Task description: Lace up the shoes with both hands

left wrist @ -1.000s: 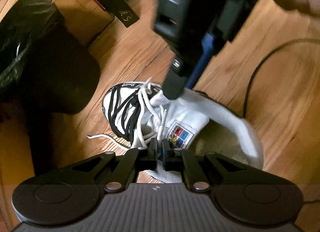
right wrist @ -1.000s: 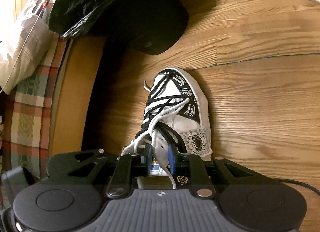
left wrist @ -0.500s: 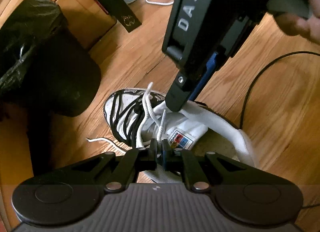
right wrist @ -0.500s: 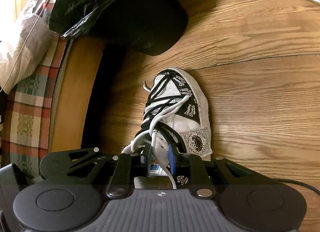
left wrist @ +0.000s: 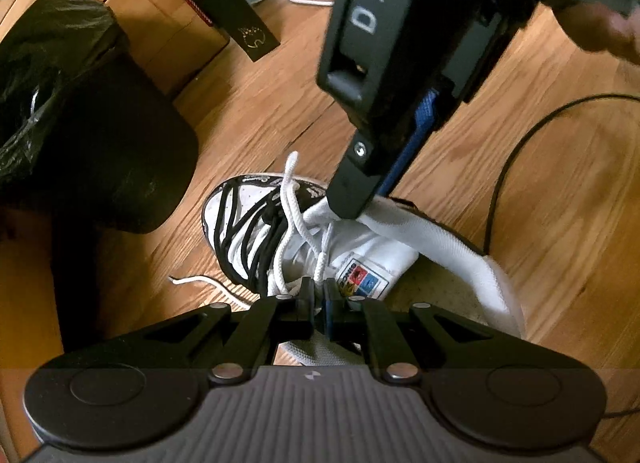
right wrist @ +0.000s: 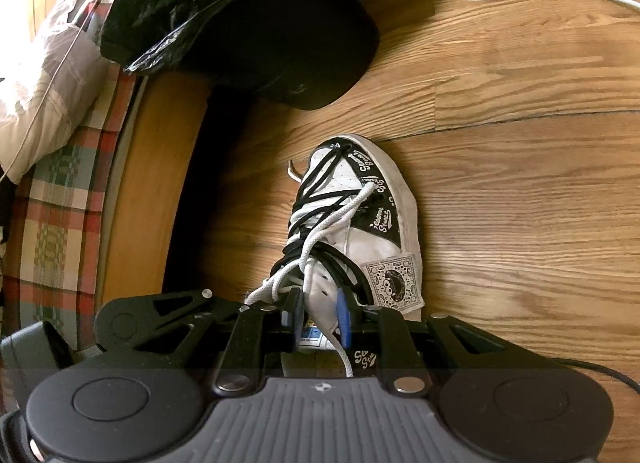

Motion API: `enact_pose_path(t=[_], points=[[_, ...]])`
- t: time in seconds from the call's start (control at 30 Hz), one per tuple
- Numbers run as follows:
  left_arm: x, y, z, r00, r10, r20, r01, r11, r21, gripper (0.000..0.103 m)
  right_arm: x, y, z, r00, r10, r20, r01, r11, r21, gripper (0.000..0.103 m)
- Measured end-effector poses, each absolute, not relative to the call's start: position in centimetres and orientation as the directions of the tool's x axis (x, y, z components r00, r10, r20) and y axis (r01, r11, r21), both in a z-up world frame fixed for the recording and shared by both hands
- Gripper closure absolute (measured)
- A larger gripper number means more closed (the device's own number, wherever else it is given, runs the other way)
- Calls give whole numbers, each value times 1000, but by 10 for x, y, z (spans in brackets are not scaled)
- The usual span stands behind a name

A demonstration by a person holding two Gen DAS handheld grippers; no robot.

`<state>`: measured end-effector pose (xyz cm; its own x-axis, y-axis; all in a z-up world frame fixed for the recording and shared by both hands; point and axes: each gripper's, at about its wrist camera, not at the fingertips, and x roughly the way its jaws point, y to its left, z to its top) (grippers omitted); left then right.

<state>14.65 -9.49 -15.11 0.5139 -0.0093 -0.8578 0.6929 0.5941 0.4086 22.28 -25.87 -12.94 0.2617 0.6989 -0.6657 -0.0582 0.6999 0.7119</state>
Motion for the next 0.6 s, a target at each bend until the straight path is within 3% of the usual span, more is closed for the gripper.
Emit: enact_pose_path(t=[0.6], points=[[148,-97,-144,510,-31,-860,705,588,397,97,225,-243,-126,258,691,-676,-75,712,699,82]])
